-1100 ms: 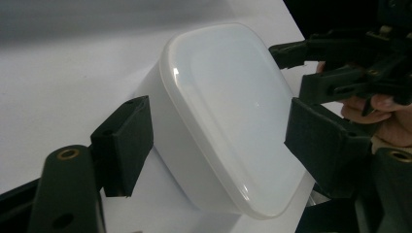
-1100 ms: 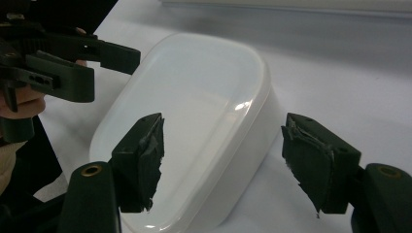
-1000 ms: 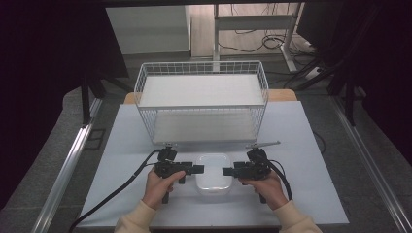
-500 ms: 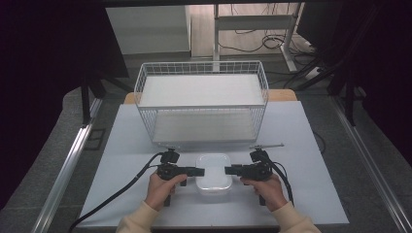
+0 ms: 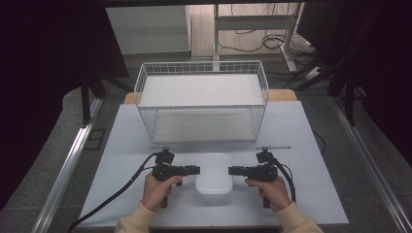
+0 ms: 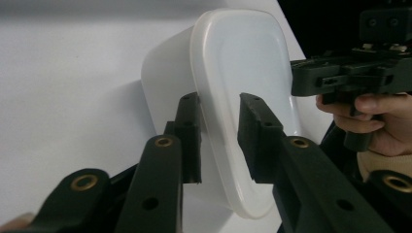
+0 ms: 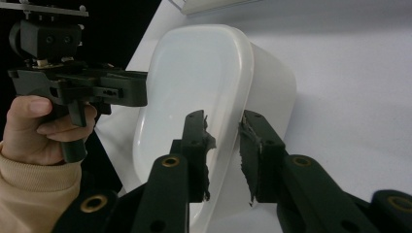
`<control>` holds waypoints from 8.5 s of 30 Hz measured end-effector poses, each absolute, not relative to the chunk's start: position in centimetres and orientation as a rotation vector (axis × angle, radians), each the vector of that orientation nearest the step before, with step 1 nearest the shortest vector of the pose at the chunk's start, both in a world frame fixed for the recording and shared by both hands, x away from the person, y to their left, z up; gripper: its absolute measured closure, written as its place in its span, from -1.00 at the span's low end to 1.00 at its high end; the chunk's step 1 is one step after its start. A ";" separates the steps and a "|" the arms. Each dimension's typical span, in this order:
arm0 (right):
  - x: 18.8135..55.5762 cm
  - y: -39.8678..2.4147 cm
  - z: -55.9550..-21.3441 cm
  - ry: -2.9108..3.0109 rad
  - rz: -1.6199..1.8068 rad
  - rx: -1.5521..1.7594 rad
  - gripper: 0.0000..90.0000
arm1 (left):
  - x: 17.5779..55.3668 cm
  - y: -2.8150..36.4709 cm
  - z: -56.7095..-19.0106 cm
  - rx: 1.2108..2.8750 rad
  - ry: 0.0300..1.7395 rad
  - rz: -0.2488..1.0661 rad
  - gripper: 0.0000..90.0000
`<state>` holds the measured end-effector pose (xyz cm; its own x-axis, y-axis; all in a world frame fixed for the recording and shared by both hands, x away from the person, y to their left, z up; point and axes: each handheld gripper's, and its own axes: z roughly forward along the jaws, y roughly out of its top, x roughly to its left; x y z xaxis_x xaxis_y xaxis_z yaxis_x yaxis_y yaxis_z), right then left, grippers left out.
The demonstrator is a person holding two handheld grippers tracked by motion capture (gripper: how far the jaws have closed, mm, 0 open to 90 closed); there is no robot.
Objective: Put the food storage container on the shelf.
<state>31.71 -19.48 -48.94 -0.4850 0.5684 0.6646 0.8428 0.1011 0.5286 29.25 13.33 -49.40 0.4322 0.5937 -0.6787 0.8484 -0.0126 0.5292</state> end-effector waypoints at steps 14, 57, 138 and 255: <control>31.0 -19.6 -47.7 -2.142 -1.392 -1.349 0.76 | 28.2 13.8 -48.0 1.693 1.209 -0.280 0.76; 30.8 -19.1 -40.8 -2.345 -1.611 -1.167 0.77 | 28.3 14.3 -41.2 1.690 1.055 -0.087 0.76; 44.3 -14.9 -26.4 -2.466 -1.640 -1.128 0.77 | 41.6 17.7 -28.3 1.607 1.023 0.073 0.75; 31.8 -25.0 -41.0 -2.667 -1.657 -1.187 -0.48 | 26.9 19.6 -42.6 1.816 1.079 0.249 -0.60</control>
<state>31.76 -25.01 -41.01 -0.7298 0.6607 0.1757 0.4501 0.2708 0.8509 26.93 19.63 -42.60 0.5861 0.7610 -0.2782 0.5625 -0.1350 0.8157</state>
